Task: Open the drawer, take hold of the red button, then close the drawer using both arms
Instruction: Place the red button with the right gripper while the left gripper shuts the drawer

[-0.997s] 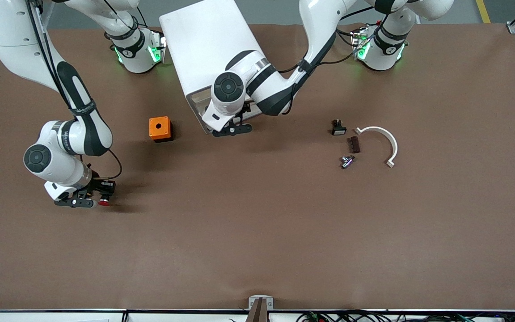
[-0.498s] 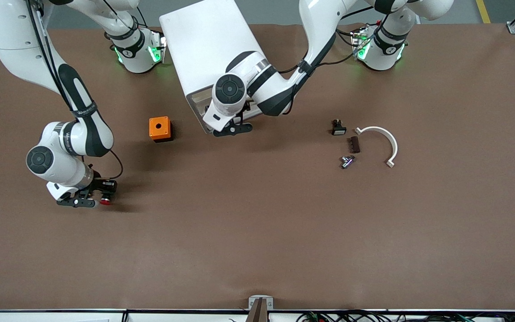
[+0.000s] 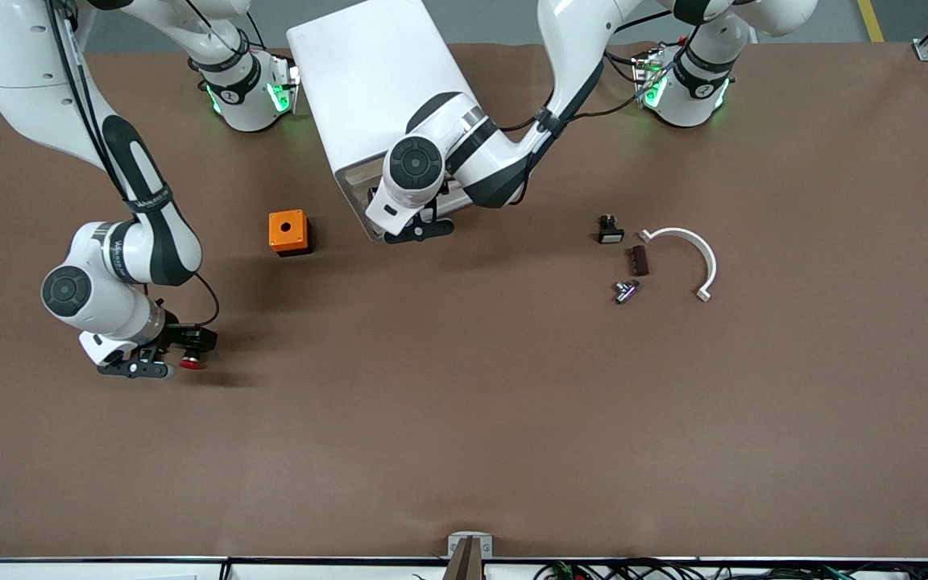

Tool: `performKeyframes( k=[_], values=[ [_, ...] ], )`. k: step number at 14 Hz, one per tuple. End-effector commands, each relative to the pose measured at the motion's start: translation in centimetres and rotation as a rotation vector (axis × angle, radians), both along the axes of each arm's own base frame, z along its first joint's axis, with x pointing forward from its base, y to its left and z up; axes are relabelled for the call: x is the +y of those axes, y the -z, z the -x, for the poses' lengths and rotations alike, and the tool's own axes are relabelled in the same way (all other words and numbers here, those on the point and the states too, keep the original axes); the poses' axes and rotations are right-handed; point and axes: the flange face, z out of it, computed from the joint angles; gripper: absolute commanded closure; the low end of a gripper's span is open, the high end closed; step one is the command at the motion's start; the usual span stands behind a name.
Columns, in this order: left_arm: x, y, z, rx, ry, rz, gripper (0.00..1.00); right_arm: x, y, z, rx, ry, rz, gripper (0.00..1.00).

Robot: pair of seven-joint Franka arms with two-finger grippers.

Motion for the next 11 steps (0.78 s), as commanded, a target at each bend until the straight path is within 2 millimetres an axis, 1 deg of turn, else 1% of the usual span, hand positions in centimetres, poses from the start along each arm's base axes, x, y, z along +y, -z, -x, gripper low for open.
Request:
performKeyframes(
  k=[1,2,4,5,6,7,9,11],
  values=[
    [0.4,-0.5,-0.1,0.015,-0.011,0.011,0.00,-0.1,-4.3,-1.3,0.037,-0.018,0.009,0.00],
    [0.7,-0.7,-0.8,0.007,-0.020,0.011,0.00,-0.3,-5.8,-1.6,0.067,-0.026,0.008,0.00],
    [2.5,-1.4,-3.6,-0.008,-0.062,0.016,0.00,-0.7,-9.6,-2.1,0.096,-0.023,0.008,0.00],
    [3.5,-2.3,-4.9,-0.016,-0.083,0.025,0.00,-1.1,-11.8,-2.3,0.098,-0.024,0.007,0.00],
    [5.3,-3.5,-7.2,-0.031,-0.122,0.029,0.00,-1.2,-13.3,-2.1,0.097,-0.029,0.002,0.00],
    [6.7,-4.7,-8.7,-0.058,-0.136,0.031,0.00,-1.6,-15.1,-1.9,0.078,-0.038,-0.001,0.00],
    [10.3,-7.3,-12.4,-0.120,-0.181,0.024,0.00,-1.6,-17.1,-1.4,0.088,-0.045,-0.003,0.00],
    [13.9,-9.0,-15.4,-0.192,-0.206,-0.013,0.00,-2.1,-19.5,-0.7,0.082,-0.036,-0.003,0.00]
  ],
)
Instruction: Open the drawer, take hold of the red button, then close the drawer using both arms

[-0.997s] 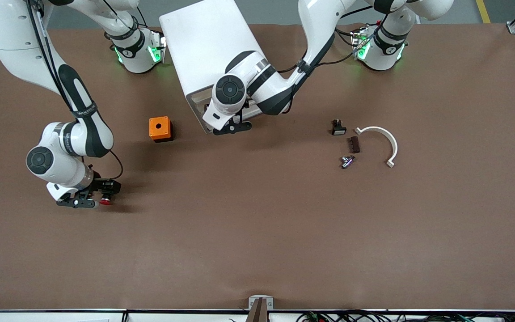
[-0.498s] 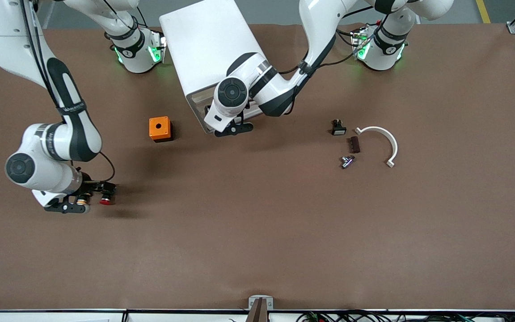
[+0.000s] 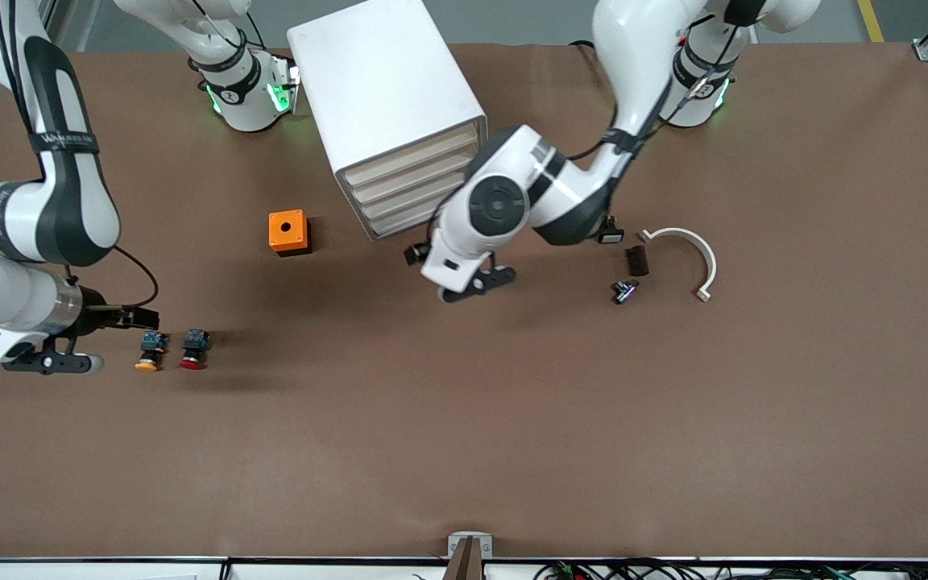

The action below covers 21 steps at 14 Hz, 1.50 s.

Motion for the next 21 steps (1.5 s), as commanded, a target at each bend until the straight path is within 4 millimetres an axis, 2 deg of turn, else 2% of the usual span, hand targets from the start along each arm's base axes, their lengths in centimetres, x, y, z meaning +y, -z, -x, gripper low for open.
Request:
performKeyframes(
  k=[1,3,5,8,11,12,14,17,18,19,21],
  values=[
    [4.5,-3.0,-2.8,-0.078,-0.020,-0.054,0.00,-1.0,-3.3,1.3,-0.002,-0.001,0.003,0.00],
    [8.2,-4.9,-5.1,-0.107,-0.065,-0.072,0.00,-1.0,-6.6,2.5,-0.006,0.006,0.000,0.00],
    [11.5,-6.1,-6.1,-0.063,-0.095,-0.098,0.00,-0.5,-10.6,3.6,-0.010,0.003,0.001,0.00],
    [16.4,-7.2,-8.0,-0.024,-0.162,-0.118,0.00,0.0,-16.7,3.5,-0.022,0.014,0.004,0.00],
    [19.1,-8.5,-9.2,-0.032,-0.196,-0.108,0.00,0.5,-19.3,3.4,-0.044,0.007,0.007,0.00],
    [20.0,-9.7,-9.4,-0.046,-0.201,-0.099,0.00,0.5,-20.2,3.3,-0.046,0.010,0.008,0.00],
    [21.7,-11.2,-8.8,-0.047,-0.075,-0.114,0.00,0.4,-21.8,3.3,-0.069,0.010,0.006,0.00],
    [24.9,-13.8,-7.1,-0.067,0.219,-0.287,0.00,0.4,-24.2,3.4,-0.112,0.012,0.007,0.00],
    [27.1,-14.6,-7.7,-0.075,0.264,-0.262,0.00,0.4,-24.9,3.7,-0.109,0.011,0.010,0.00],
    [30.3,-15.9,-8.4,-0.087,0.266,-0.221,0.00,0.7,-25.4,4.0,-0.097,0.011,0.007,0.00],
    [34.5,-18.4,-8.7,-0.114,0.235,-0.174,0.00,1.3,-26.6,5.1,-0.086,0.006,0.005,0.00]
  ],
)
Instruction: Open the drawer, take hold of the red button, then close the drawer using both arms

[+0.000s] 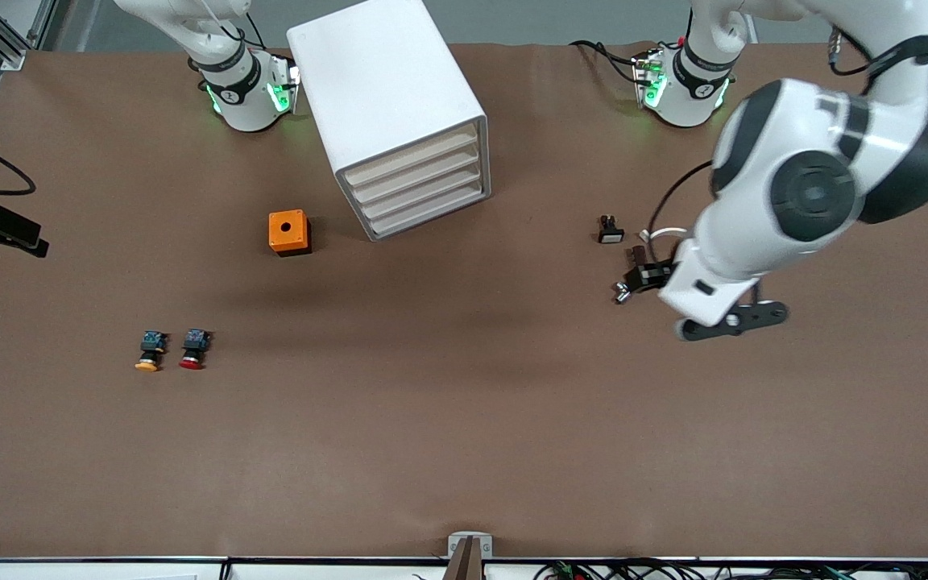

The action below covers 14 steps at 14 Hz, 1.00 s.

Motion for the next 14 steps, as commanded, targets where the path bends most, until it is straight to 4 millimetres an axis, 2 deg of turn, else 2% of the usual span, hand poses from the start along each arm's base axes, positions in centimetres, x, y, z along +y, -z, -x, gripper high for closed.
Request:
performKeyframes(
  k=[1,3,7,10,14],
  values=[
    [6.2,-3.4,0.2,-0.023,-0.008,0.068,0.00,0.7,-2.5,1.3,-0.015,0.002,0.000,0.00],
    [8.8,-4.7,0.5,-0.037,-0.001,0.101,0.00,0.9,-3.7,2.4,-0.014,-0.003,-0.003,0.00],
    [13.3,-5.2,1.4,-0.040,-0.002,0.109,0.00,0.8,-3.8,3.6,0.036,-0.037,-0.009,0.00],
    [15.3,-4.5,1.1,-0.059,-0.031,0.110,0.00,0.4,-3.5,5.0,0.046,-0.077,-0.013,0.00],
    [16.4,-3.7,4.0,-0.176,-0.060,0.110,0.00,0.5,-3.2,6.8,0.058,-0.070,-0.018,0.00]
  ],
)
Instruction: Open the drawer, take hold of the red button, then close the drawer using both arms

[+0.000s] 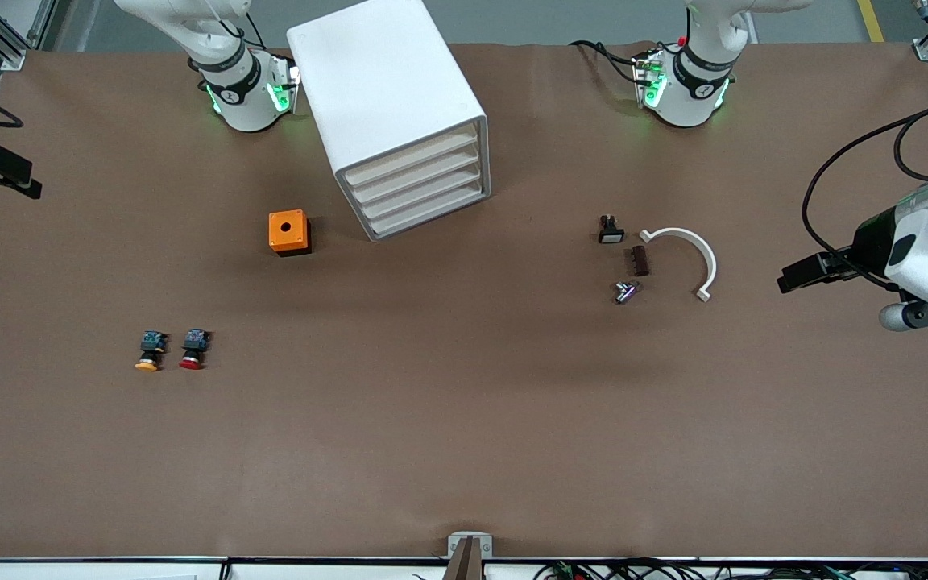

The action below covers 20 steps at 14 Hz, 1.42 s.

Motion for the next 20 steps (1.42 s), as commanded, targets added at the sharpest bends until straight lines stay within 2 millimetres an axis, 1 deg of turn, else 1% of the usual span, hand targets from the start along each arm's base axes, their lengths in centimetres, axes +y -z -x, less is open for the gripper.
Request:
performKeyframes(
  k=[1,4,5,6,7,9,10,11,13,14,16,17,18,20],
  values=[
    [0.8,0.1,3.8,-0.056,-0.008,0.010,0.00,-0.2,0.2,2.3,0.001,-0.003,-0.008,0.00],
    [0.7,-0.3,3.7,-0.069,0.003,-0.006,0.00,-0.1,0.5,4.3,-0.034,-0.003,-0.032,0.00],
    [1.0,-0.5,3.7,-0.076,0.003,-0.006,0.00,0.0,0.6,4.8,-0.037,-0.004,-0.032,0.00],
    [1.4,-1.2,3.7,-0.088,0.017,-0.007,0.00,0.0,0.6,4.9,-0.037,-0.004,-0.032,0.00],
    [2.8,-1.8,3.9,-0.095,0.028,-0.010,0.00,0.0,0.6,4.9,-0.036,-0.009,-0.032,0.00],
    [3.7,-2.3,4.6,-0.076,0.043,-0.011,0.00,-0.1,0.1,5.5,-0.041,-0.012,-0.033,0.00],
    [3.9,-3.0,4.9,-0.085,0.041,-0.011,0.00,-0.3,0.1,5.6,-0.038,-0.009,-0.033,0.00],
    [3.9,-3.6,5.3,-0.094,0.039,-0.010,0.00,-0.7,0.2,5.7,-0.038,0.001,-0.034,0.00],
    [3.8,-4.7,5.8,-0.112,0.039,-0.011,0.00,-0.9,0.5,5.8,-0.035,0.006,-0.035,0.00],
    [3.6,-4.9,5.9,-0.109,0.043,-0.011,0.00,-0.8,0.3,6.0,-0.047,0.003,-0.033,0.00],
    [3.6,-5.8,6.2,-0.110,0.045,-0.025,0.00,-0.5,0.3,5.8,-0.072,0.000,-0.034,0.00],
    [3.2,-6.6,6.4,-0.110,0.053,-0.033,0.00,-0.4,0.2,5.6,-0.086,-0.002,-0.039,0.00],
    [3.2,-7.3,6.4,-0.113,0.049,-0.034,0.00,-0.6,0.1,5.5,-0.092,0.001,-0.040,0.00],
    [3.1,-7.9,6.5,-0.120,0.050,-0.034,0.00,-0.8,0.2,5.5,-0.095,0.005,-0.041,0.00]
  ],
)
